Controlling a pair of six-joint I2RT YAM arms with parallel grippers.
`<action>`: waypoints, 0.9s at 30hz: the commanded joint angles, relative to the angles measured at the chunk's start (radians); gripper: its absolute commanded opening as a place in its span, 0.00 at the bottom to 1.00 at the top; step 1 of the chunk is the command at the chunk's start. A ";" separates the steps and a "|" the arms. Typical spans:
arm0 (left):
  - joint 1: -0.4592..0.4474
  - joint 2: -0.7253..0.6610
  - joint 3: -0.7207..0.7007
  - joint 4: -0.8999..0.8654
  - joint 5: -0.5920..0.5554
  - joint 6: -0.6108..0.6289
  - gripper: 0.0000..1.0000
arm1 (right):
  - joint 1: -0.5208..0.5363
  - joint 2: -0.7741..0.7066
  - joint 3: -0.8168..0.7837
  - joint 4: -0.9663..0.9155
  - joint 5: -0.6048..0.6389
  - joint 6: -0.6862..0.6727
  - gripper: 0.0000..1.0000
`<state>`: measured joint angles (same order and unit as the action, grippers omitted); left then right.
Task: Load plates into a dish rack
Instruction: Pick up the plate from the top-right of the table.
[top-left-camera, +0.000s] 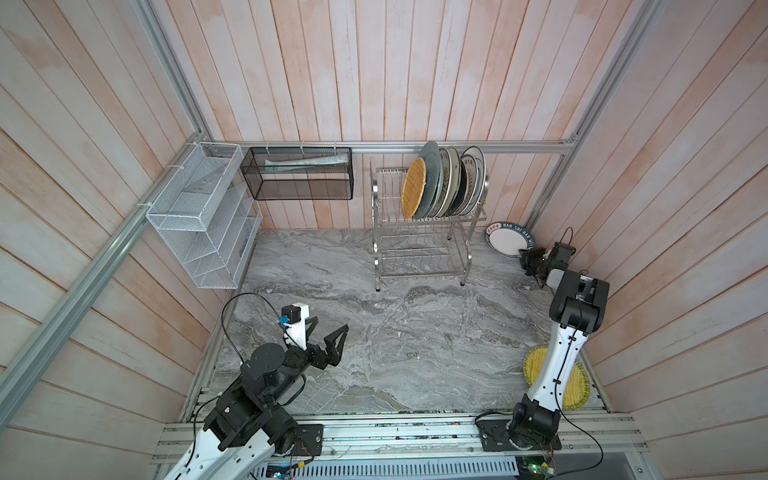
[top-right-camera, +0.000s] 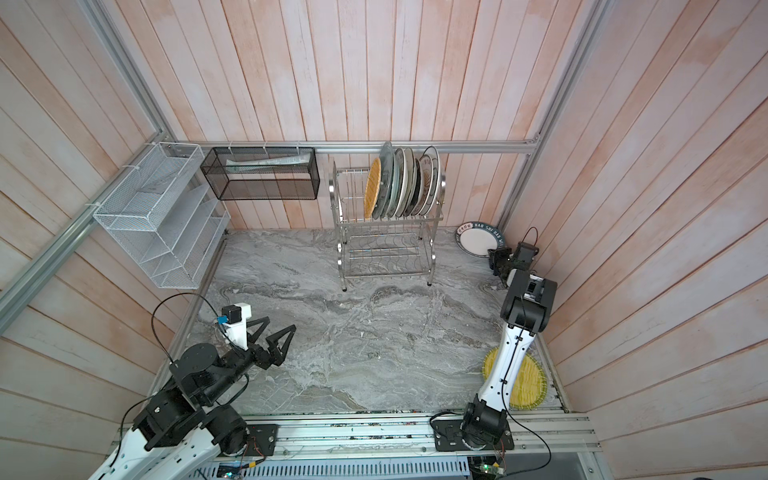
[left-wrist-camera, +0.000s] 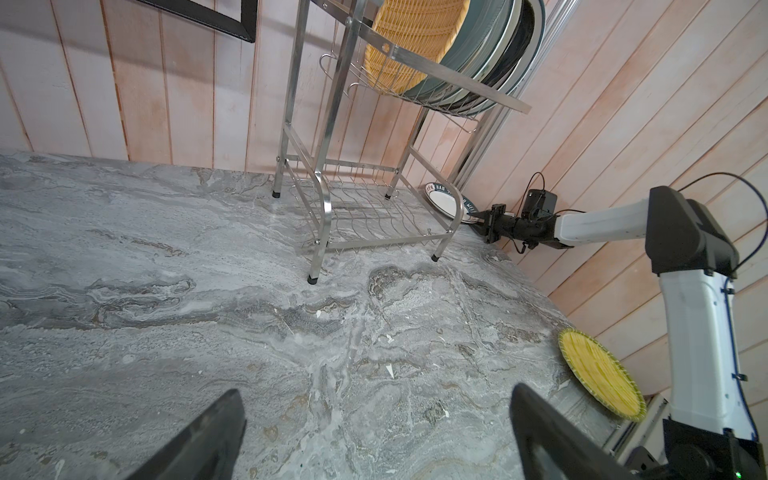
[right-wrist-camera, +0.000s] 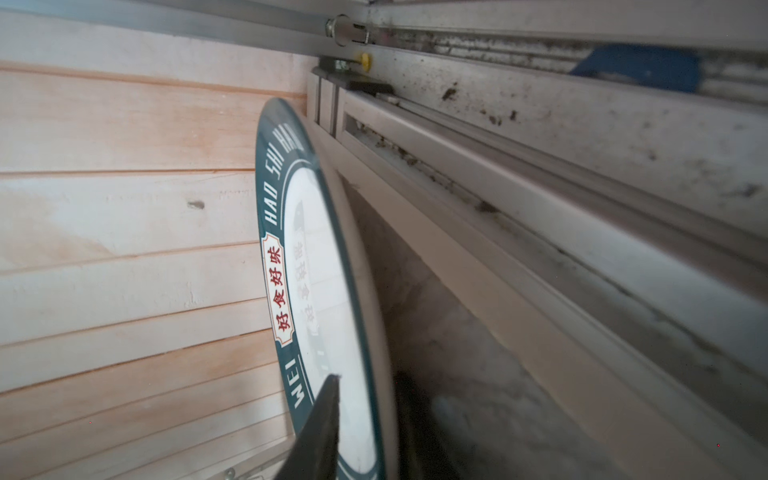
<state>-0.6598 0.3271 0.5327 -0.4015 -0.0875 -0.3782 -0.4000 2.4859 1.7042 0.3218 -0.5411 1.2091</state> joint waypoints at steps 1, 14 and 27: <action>0.005 -0.007 -0.004 0.008 -0.020 0.003 1.00 | 0.000 0.037 0.000 -0.021 0.008 0.012 0.12; 0.005 -0.010 -0.002 0.003 -0.023 0.001 1.00 | -0.001 -0.187 -0.192 0.073 0.030 0.011 0.00; 0.005 -0.013 -0.007 0.014 -0.003 0.001 1.00 | -0.020 -0.793 -0.708 -0.081 0.219 -0.062 0.00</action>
<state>-0.6598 0.3248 0.5327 -0.4038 -0.0895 -0.3782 -0.4133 1.7721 1.0573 0.2806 -0.3737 1.1728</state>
